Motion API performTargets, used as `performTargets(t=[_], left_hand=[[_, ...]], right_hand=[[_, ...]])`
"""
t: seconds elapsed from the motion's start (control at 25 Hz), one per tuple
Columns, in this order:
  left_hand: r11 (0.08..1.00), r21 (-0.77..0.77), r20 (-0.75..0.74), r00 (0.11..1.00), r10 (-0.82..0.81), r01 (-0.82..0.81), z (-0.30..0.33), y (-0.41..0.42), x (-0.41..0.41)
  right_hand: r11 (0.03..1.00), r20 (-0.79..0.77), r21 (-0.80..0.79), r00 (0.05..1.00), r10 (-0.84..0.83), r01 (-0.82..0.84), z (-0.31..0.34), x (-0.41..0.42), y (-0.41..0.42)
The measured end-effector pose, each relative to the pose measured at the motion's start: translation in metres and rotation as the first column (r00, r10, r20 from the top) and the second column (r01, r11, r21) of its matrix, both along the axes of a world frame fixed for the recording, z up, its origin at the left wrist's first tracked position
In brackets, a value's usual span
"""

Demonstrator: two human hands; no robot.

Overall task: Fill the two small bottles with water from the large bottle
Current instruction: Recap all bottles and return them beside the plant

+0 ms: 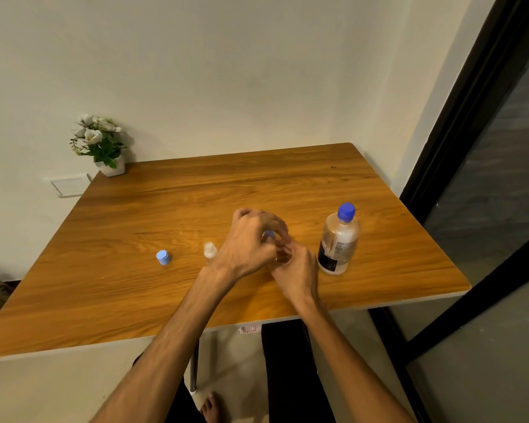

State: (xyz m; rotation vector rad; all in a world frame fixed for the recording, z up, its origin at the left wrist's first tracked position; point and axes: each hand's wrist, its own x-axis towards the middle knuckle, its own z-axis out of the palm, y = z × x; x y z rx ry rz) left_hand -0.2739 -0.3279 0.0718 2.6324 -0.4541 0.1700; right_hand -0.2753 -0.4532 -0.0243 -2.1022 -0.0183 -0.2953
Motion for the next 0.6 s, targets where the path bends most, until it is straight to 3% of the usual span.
performTargets(t=[0.08,0.16,0.24,0.44,0.6], left_hand=[[0.988,0.112,0.089,0.992,0.093,-0.103,-0.002,0.0,0.0016],[0.979,0.192,0.05,0.997,0.063,-0.071,-0.002,0.0027,0.0024],[0.992,0.119,-0.016,0.999,-0.043,0.044,0.0028,0.0021,0.001],[0.988,0.131,0.102,0.992,0.068,-0.082,0.001,0.0012,0.0049],[0.996,0.069,0.025,0.998,-0.059,0.057,0.0032,0.0046,0.006]], right_hand=[[1.0,-0.013,0.017,1.0,0.01,-0.009,0.001,0.0002,-0.0001],[0.999,-0.032,0.035,0.999,0.028,-0.027,0.0005,0.0008,0.0],[1.0,-0.018,0.021,1.0,0.02,-0.02,-0.0003,0.0013,-0.0014],[0.999,-0.041,0.03,0.998,0.044,-0.043,0.0016,0.0021,-0.0023],[0.999,-0.04,0.02,0.998,0.038,-0.037,-0.0009,0.0043,-0.0039]])
